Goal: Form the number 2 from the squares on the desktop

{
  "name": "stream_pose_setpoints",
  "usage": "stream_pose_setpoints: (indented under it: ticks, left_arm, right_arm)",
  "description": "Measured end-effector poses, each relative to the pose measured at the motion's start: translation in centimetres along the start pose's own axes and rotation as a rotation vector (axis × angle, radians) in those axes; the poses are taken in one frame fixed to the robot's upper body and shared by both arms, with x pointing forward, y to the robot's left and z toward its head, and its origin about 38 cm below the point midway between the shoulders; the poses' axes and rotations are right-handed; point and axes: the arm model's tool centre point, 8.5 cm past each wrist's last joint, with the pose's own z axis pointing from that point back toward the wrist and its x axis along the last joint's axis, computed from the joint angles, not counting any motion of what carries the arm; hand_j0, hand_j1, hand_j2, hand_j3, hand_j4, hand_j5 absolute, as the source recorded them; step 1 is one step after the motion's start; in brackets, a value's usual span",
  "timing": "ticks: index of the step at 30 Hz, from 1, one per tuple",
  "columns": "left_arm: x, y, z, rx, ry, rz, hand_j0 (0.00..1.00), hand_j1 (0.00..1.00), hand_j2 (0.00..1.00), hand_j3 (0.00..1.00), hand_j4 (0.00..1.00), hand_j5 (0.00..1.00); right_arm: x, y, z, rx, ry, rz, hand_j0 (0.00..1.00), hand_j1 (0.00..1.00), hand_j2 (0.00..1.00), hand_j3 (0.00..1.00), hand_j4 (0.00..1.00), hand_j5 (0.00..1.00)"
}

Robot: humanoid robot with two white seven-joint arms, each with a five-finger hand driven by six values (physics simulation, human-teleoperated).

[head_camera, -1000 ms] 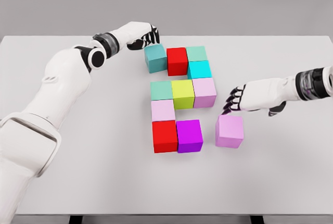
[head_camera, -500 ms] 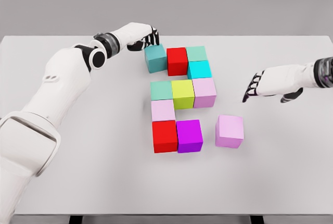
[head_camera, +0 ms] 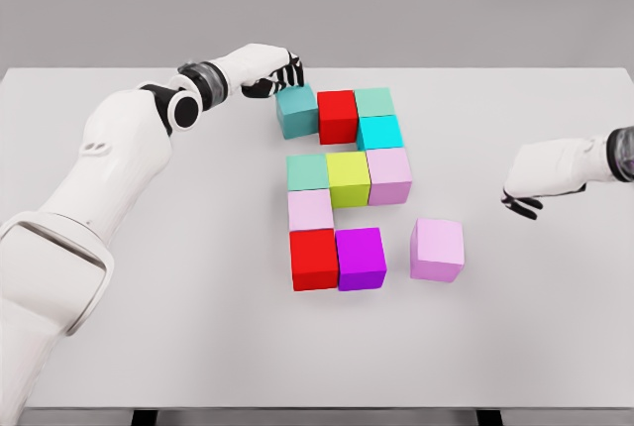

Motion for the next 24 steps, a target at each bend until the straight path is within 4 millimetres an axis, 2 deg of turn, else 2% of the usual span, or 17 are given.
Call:
stream_pose_setpoints:
  ticks: [3,7,13,18,19,24]
  left_arm:
    - [0.1,0.0,0.0,-0.005,-0.011,-0.004,0.51,0.51,0.51,0.51,0.51,0.51]
    - [0.2,-0.1,0.0,-0.008,-0.018,-0.008,0.51,0.51,0.51,0.51,0.51,0.51]
    - [0.2,0.0,0.0,-0.008,-0.019,-0.013,0.52,0.52,0.52,0.52,0.52,0.52]
    - [0.4,1.2,-0.1,0.006,-0.014,-0.031,0.52,0.52,0.52,0.52,0.52,0.52]
    - [0.4,1.6,-0.1,0.012,-0.014,-0.036,0.51,0.51,0.51,0.51,0.51,0.51]
    - [0.6,1.3,-0.5,0.038,0.009,-0.026,0.42,0.42,0.42,0.42,0.42,0.42]
  right_arm:
    - [0.4,0.5,-0.5,0.014,-0.012,0.003,0.11,0.11,0.11,0.11,0.11,0.11]
    - [1.6,-0.2,-0.7,0.004,-0.039,0.038,0.11,0.11,0.11,0.11,0.11,0.11]
    - [2.6,-0.2,-0.9,0.011,-0.065,0.057,0.11,0.11,0.11,0.11,0.11,0.11]
    - [3.4,-0.3,-1.2,0.012,-0.087,0.071,0.11,0.11,0.11,0.11,0.11,0.11]
    - [3.5,-0.3,-1.2,0.012,-0.090,0.073,0.11,0.11,0.11,0.11,0.11,0.11]
    - [4.0,-0.7,-1.5,0.006,-0.104,0.083,0.12,0.12,0.12,0.12,0.12,0.12]
